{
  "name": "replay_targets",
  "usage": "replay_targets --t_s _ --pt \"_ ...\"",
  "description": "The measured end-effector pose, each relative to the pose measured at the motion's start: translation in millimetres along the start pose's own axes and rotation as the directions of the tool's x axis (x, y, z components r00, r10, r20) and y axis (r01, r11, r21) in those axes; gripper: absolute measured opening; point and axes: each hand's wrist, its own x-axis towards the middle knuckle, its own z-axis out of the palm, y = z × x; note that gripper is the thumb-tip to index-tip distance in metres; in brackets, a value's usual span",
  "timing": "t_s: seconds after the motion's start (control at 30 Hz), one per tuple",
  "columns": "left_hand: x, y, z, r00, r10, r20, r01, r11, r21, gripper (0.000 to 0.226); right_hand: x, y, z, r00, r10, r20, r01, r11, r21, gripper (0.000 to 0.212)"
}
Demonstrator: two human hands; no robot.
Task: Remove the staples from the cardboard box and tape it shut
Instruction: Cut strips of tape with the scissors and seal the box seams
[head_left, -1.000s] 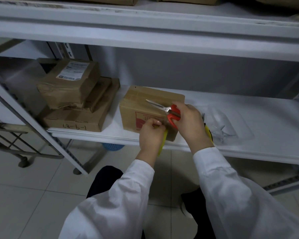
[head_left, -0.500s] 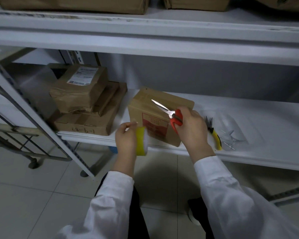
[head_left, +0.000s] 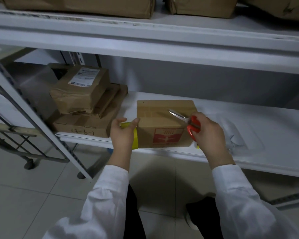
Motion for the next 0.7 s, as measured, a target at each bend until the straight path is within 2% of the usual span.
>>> replay_targets --t_s 0.17,0.27,0.33,0.4,0.5,0.57,0.7 --pt "-1.7 7.8 10.6 0.998 -0.015 0.058 0.015 1.0 0.002 0.045 4.9 4.5 1.0 0.999 0.032 -0.033 -0.031 0.999 0.039 0.031" --pt "2.0 6.6 4.8 1.0 0.017 0.02 -0.017 1.0 -0.022 0.026 4.2 2.2 -3.2 0.995 0.075 -0.062 -0.067 0.991 0.12 0.032" --pt "0.9 5.7 -3.3 0.999 0.031 -0.014 -0.032 0.998 -0.063 0.015 3.7 -3.8 -7.8 0.988 0.128 -0.088 -0.103 0.964 0.246 0.035" --pt "-2.2 6.0 -10.2 0.999 0.05 -0.011 -0.05 0.995 -0.082 0.015 3.3 -18.8 -11.8 0.984 0.164 -0.067 -0.117 0.883 0.454 0.042" --pt "-9.8 9.1 -17.5 0.997 0.072 0.038 -0.069 0.995 -0.076 0.014 2.7 -49.1 -14.1 0.991 0.118 0.068 -0.131 0.689 0.713 0.054" --pt "-13.9 9.7 -21.5 0.995 0.066 0.079 -0.062 0.996 -0.058 0.018 1.4 -68.9 -12.1 0.981 0.062 0.183 -0.181 0.624 0.76 0.047" --pt "-27.5 15.6 -28.3 0.983 0.098 0.156 -0.098 0.995 -0.014 0.03 -1.3 -99.0 1.4 0.953 -0.057 0.298 -0.223 0.536 0.814 0.047"
